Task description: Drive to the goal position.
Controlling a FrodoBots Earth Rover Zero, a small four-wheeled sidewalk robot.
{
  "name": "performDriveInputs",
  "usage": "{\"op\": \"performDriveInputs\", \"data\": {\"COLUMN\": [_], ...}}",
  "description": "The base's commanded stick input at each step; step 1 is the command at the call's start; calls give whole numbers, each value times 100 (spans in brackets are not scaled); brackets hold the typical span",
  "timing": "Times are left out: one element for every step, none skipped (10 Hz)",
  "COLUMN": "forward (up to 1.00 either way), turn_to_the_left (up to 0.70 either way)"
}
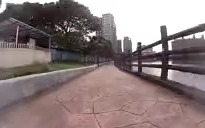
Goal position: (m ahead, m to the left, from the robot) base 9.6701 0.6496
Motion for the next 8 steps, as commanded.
{"op": "performDriveInputs", "data": {"forward": [100, 100, 100, 100, 100, 100, 100, 100], "turn_to_the_left": [0, 0, 0, 0, 0, 0, 0, 0]}}
